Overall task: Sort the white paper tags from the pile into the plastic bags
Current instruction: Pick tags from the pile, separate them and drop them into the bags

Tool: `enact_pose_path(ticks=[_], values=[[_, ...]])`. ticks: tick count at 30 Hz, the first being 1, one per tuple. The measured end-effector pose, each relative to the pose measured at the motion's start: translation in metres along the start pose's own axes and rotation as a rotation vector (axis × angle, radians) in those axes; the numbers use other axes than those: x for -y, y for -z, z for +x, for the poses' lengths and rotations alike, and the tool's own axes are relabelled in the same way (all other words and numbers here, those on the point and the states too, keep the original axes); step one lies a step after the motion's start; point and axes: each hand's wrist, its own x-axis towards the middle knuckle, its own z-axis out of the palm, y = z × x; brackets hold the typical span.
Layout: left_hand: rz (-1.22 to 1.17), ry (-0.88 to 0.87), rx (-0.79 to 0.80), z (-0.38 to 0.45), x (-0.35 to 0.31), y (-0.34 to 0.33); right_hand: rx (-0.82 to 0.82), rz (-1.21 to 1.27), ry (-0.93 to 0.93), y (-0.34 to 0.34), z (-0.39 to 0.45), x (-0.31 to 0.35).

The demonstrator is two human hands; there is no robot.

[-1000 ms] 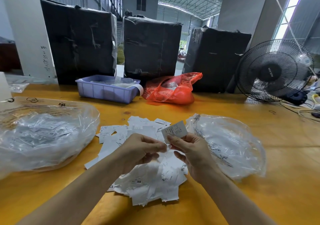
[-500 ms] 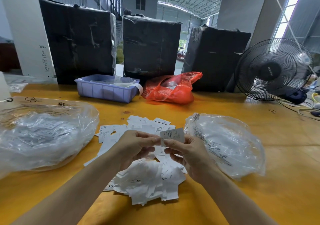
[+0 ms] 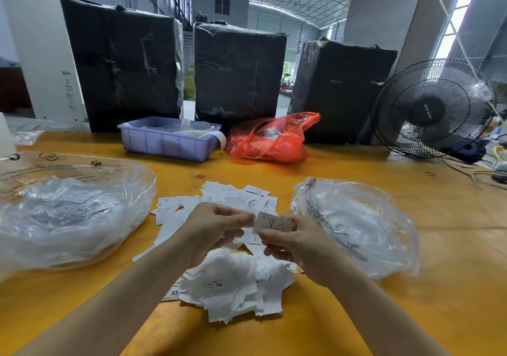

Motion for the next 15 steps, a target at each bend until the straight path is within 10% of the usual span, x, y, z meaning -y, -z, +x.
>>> enact_pose_path(ticks=[15], values=[[0.164, -0.013, 0.100, 0.0008, 0.0031, 0.0002, 0.020, -0.253, 0.097, 0.0049, -0.0010, 0.0044]])
